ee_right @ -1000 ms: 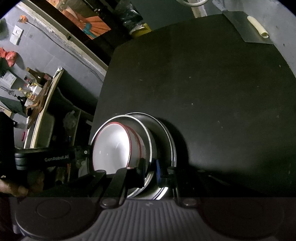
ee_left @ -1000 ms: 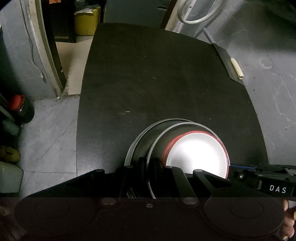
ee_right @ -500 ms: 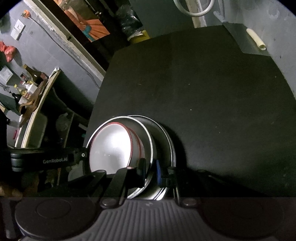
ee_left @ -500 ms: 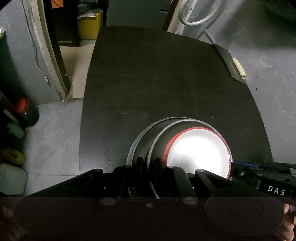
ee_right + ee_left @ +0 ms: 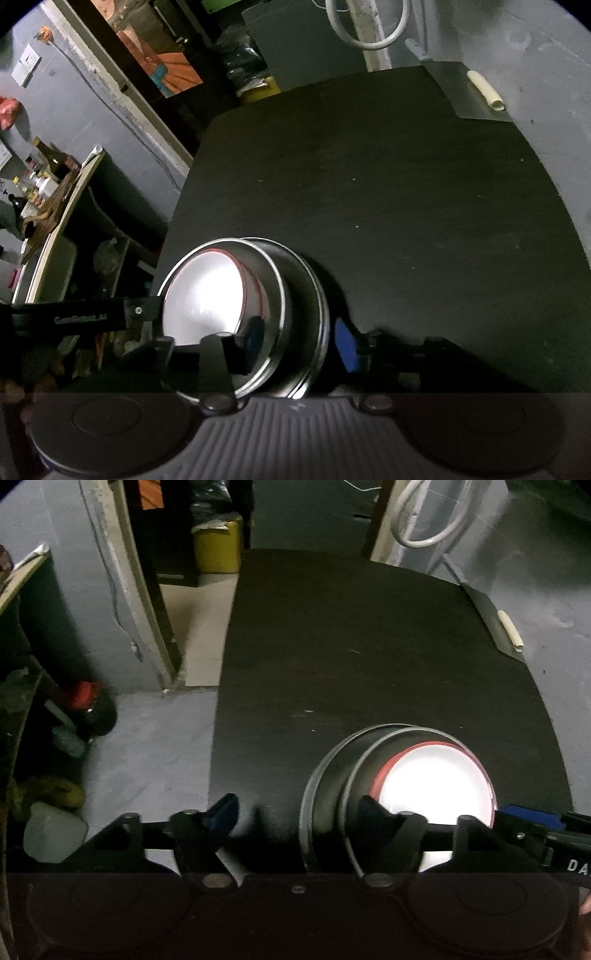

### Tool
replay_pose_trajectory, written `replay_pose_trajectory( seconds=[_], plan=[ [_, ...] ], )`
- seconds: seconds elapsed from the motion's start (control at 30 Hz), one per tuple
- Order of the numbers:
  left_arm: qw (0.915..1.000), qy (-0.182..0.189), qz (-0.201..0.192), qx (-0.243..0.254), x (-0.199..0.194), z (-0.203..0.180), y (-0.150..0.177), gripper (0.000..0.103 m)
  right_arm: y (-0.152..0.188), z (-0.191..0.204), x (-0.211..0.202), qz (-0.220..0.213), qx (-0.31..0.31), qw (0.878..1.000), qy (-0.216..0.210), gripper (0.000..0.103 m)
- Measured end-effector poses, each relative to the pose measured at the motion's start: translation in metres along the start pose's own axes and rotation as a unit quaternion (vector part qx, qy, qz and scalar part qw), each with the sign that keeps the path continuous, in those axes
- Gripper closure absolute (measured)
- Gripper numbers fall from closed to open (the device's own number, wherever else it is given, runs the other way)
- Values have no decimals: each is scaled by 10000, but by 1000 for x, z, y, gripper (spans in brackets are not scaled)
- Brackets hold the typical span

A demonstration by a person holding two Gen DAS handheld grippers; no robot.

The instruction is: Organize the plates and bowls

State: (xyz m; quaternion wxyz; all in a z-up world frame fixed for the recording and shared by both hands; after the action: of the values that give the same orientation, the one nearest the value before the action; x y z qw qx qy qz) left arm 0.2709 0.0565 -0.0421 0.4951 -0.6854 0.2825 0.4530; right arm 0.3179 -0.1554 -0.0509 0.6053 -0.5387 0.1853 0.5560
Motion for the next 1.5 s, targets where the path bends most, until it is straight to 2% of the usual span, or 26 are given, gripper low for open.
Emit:
replay_pose_trajectory(
  seconds=[0.03,0.17,0.37,0.5,0.67,0.9,1.17,1.5],
  plan=[
    [10000,-18,-28,-24,-2,1,0,19,1,-1,-1,-33,3,10000,37,41],
    [9996,-125,-111,-211,-9,9,4,5,2,-4,-8,-177,12,9998,118,32],
    [9993,-263,-113,-227,-19,14,11,4,9,-4,-14,-349,13,9991,235,21],
    [9992,-238,-241,-229,-31,19,17,1,18,1,-22,-544,36,9978,380,13],
    [9987,-40,-510,46,-49,20,25,1,30,13,-38,-886,64,9948,501,1],
    [9954,352,-826,341,-71,24,44,1,64,40,-67,-1444,134,9868,720,0],
    [9893,639,-1197,528,-104,43,77,1,109,71,-114,-2382,298,9670,856,0],
    [9817,791,-1500,869,-127,51,110,1,155,91,-147,-2777,392,9532,1128,0]
  ],
)
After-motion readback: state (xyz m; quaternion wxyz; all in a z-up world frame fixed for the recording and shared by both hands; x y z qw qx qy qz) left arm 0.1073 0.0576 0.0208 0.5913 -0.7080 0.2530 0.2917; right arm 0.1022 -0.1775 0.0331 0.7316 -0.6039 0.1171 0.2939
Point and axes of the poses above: each gripper's, at about its wrist camera, not at the fingertips, and x roughly the way its jaws point, z to its left, y to its underside, the point moved 3 cm from there along x, roughly the way its jaws point, and after that the axes turned 1 degree about x, right-handed, at the moved point
